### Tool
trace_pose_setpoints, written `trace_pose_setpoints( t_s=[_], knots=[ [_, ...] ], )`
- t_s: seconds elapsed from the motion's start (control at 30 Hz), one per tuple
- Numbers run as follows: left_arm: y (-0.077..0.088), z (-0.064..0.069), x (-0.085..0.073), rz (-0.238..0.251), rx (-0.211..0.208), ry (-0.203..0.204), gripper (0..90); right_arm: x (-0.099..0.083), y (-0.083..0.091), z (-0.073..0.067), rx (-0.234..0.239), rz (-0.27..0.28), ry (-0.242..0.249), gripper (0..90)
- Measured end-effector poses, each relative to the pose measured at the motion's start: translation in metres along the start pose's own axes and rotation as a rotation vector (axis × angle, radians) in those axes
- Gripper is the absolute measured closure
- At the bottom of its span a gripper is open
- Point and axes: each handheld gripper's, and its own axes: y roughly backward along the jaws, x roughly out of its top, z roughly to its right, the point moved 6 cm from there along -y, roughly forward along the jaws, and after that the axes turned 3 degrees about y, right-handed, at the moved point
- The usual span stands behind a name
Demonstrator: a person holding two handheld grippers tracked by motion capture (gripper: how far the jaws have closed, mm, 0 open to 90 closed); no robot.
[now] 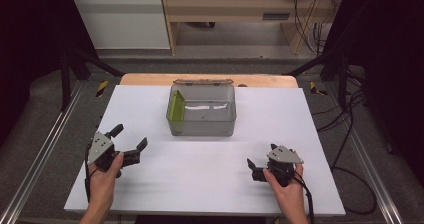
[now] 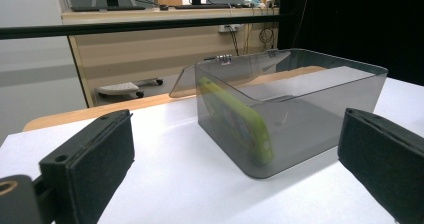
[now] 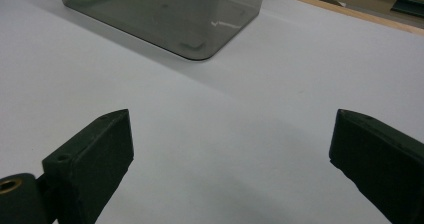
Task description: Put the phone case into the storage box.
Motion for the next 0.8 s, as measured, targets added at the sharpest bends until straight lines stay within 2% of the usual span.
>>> trace_pose_setpoints(
  t_s=[0.43,0.6,0.8],
  knots=[
    [0.008,0.003,-0.009,-0.003,-0.011,0.016,1.3,0.001,0.001,0.001,-0.001,0.01,-0.002,4.7],
    [0.011,0.002,-0.014,0.0,-0.015,0.028,1.3,0.002,0.003,0.002,0.0,0.027,-0.006,4.8],
    [0.016,-0.003,-0.018,0.002,-0.019,0.023,1.4,0.002,0.007,0.01,-0.01,0.064,-0.023,5.1]
  ],
)
